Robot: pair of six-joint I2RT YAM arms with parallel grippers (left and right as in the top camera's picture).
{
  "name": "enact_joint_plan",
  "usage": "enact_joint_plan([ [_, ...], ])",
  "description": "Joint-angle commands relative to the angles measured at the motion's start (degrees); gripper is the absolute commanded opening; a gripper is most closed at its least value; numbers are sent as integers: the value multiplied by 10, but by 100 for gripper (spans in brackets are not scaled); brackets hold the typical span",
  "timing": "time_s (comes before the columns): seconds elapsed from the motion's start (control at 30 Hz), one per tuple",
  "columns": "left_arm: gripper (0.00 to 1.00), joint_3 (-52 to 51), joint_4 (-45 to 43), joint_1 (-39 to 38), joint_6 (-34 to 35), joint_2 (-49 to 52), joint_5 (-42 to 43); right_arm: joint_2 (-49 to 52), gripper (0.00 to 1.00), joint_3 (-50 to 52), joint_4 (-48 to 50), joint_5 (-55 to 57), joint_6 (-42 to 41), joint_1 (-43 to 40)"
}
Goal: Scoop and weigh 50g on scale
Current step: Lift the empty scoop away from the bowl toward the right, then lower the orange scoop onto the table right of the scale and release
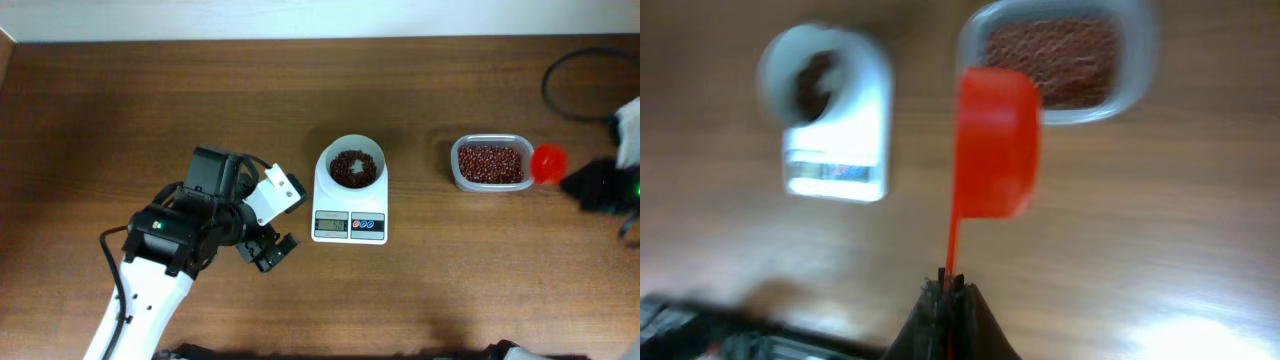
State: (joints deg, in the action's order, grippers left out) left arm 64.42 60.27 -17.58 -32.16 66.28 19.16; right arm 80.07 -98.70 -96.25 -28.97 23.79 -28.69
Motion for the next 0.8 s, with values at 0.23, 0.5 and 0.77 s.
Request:
enact_joint_plan([
  [0.23,99,9,-2,3,-11,-1,8,-133,4,617,380,-229,-135,-1],
  [0.5,99,9,-2,3,-11,-1,8,-124,9,759,622,-162,-262,-2],
  [0.77,99,9,-2,3,-11,-1,8,-124,23,760,622,-138,-262,-2],
])
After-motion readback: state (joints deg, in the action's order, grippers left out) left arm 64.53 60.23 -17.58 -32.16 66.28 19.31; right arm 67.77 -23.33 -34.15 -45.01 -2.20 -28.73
